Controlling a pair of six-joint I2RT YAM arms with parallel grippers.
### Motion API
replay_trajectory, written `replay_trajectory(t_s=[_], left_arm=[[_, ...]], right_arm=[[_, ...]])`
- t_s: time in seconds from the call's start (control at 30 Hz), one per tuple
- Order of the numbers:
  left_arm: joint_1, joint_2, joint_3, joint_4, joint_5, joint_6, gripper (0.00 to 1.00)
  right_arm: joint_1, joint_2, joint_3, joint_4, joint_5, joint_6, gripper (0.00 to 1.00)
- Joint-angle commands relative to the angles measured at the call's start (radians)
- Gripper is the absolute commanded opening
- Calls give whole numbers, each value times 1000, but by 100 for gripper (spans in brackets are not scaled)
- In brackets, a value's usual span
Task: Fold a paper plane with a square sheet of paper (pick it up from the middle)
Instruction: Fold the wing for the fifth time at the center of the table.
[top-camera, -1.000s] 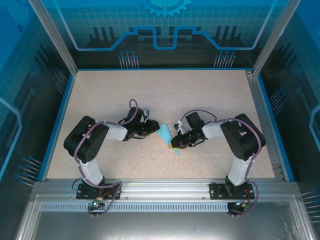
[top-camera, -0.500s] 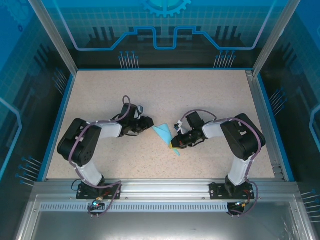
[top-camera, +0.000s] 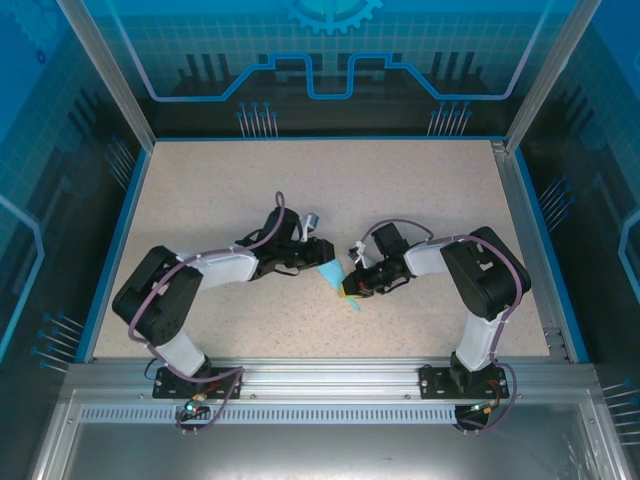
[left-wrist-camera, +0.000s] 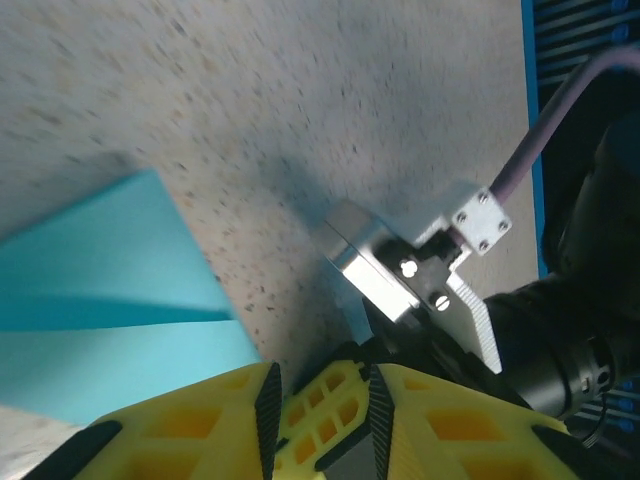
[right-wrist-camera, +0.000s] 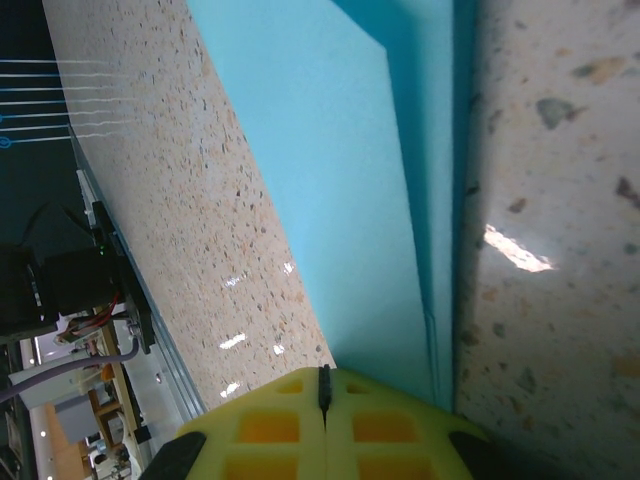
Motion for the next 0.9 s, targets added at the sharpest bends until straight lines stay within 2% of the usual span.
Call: replay_trajectory(t_s=[0.0, 0.2, 0.43, 0.67, 0.87], left_arm=[[-8, 75, 23, 53, 66, -43, 32], [-9, 176, 49, 89, 107, -71, 32], [5, 223, 66, -35, 12, -46, 28], [58, 241, 28, -20, 8, -55, 26], [64, 243, 43, -50, 10, -35, 26]], right_arm=[[-17, 40, -42, -82, 106, 18, 3], [-17, 36, -44, -69, 101, 28, 3], [-15, -8, -55, -66, 93, 23, 5], [-12, -54, -113, -64, 89, 2, 5], [-4, -86, -179, -51, 98, 12, 6]])
